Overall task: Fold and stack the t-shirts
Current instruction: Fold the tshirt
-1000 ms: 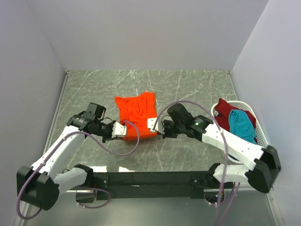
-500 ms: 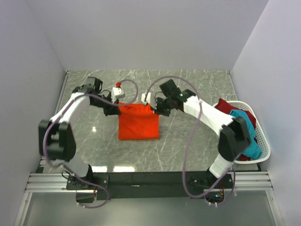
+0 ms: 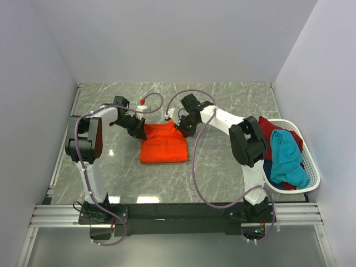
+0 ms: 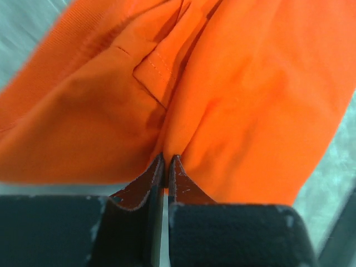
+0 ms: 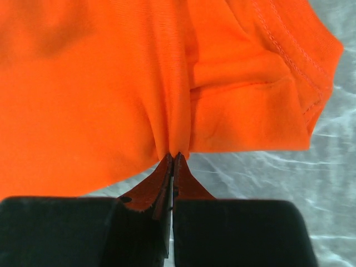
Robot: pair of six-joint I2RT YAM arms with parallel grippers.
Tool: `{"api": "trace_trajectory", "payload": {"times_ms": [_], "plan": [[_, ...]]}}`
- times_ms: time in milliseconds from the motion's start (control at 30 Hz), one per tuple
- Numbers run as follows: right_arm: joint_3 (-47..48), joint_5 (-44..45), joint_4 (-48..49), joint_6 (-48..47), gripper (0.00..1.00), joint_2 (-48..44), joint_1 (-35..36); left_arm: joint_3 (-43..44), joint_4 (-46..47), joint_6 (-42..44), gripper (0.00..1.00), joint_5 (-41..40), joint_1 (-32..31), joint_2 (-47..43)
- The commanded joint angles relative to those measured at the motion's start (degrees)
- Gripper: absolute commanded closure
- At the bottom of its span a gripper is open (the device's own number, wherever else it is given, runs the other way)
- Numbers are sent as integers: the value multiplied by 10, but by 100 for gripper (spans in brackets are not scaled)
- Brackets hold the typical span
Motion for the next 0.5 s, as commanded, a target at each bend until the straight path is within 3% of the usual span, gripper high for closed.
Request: {"api": "trace_trajectory", "payload": {"times_ms": [0, 200, 233, 333, 400, 467], "plan": [[-27, -23, -8, 46, 100, -28, 7, -46, -3, -59, 99, 6, 1, -24], [-119, -73, -19, 84, 100, -102, 26, -125, -40, -57, 94, 38, 1, -96], [-131, -80, -26, 89, 91, -113, 26, -131, -48, -46, 83, 45, 2, -121], [-114, -124, -79, 113, 69, -145, 8, -146, -91, 22, 63, 80, 12, -177], [-94, -172, -96, 142, 59, -158, -11, -151, -91, 62, 55, 85, 17, -222], [-47, -202, -118, 172, 59, -153, -36, -153, -72, 93, 48, 86, 16, -251]]}}
